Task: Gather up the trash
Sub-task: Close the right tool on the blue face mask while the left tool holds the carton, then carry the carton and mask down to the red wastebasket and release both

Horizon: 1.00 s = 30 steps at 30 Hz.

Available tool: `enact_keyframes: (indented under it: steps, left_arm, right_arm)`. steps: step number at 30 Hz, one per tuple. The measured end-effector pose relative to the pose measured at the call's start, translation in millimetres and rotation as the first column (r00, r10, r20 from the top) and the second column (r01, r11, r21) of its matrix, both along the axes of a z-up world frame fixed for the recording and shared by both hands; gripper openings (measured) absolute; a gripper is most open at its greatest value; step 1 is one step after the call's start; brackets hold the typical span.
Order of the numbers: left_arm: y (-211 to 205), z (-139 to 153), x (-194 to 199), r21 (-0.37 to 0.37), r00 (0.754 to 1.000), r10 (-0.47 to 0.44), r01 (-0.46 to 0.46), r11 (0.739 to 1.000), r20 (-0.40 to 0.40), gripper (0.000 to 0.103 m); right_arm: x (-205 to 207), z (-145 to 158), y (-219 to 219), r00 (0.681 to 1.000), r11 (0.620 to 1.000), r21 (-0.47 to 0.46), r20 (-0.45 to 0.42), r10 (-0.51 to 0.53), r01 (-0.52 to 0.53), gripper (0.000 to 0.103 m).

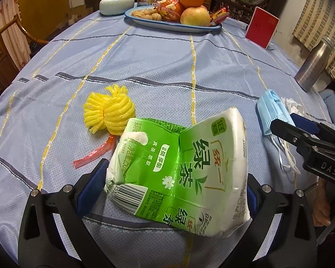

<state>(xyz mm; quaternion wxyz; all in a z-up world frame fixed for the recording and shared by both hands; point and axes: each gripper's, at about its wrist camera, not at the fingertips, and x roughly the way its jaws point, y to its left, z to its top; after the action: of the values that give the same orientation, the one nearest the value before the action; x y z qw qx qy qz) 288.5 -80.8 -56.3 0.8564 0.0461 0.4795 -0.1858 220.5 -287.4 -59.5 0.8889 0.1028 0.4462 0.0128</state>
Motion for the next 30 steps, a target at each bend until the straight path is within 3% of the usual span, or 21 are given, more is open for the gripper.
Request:
enact_keyframes:
  steps: [4, 6, 8, 17, 22, 25, 30]
  left_arm:
    - [7.0, 1.7, 1.6, -0.05, 1.0, 0.004, -0.004, 0.999, -0.012, 0.097]
    - [10.9, 2.7, 2.7, -0.082, 1.0, 0.006, -0.008, 0.997, -0.02, 0.097]
    - [15.7, 4.0, 3.5, -0.124, 0.999, 0.009, -0.012, 0.992, -0.031, 0.097]
    - [28.2, 6.9, 6.1, -0.26, 0.998, -0.022, 0.006, 0.966, -0.058, 0.095]
    - [26.0, 7.3, 5.0, -0.267, 0.998, -0.038, 0.022, 0.964, -0.057, 0.094]
    - [25.8, 10.7, 0.0, -0.27, 0.998, -0.051, 0.041, 0.962, -0.031, 0.091]
    - [22.2, 25.3, -23.0, -0.202, 0.996, -0.019, 0.037, 0.979, 0.087, 0.088]
  right_arm:
    - [2.8, -5.1, 1.7, 1.0, 1.0, 0.014, -0.022, 0.015, -0.015, 0.056]
    - [3.7, -7.0, 2.3, 0.999, 0.999, 0.022, -0.032, 0.023, -0.022, 0.033]
    - [3.3, -6.7, 2.2, 0.999, 1.0, 0.02, -0.031, 0.019, -0.018, 0.026]
    - [2.6, -7.8, 1.8, 0.999, 1.0, 0.011, -0.049, 0.014, -0.013, 0.028]
    - [2.3, -7.8, 2.5, 0.999, 1.0, 0.008, -0.049, 0.016, -0.016, 0.028]
    - [2.5, -7.0, 1.2, 0.999, 1.0, 0.021, -0.047, 0.016, -0.016, 0.017]
    - [-1.2, 1.3, 0.3, 1.0, 0.999, 0.032, -0.018, 0.014, -0.014, 0.015]
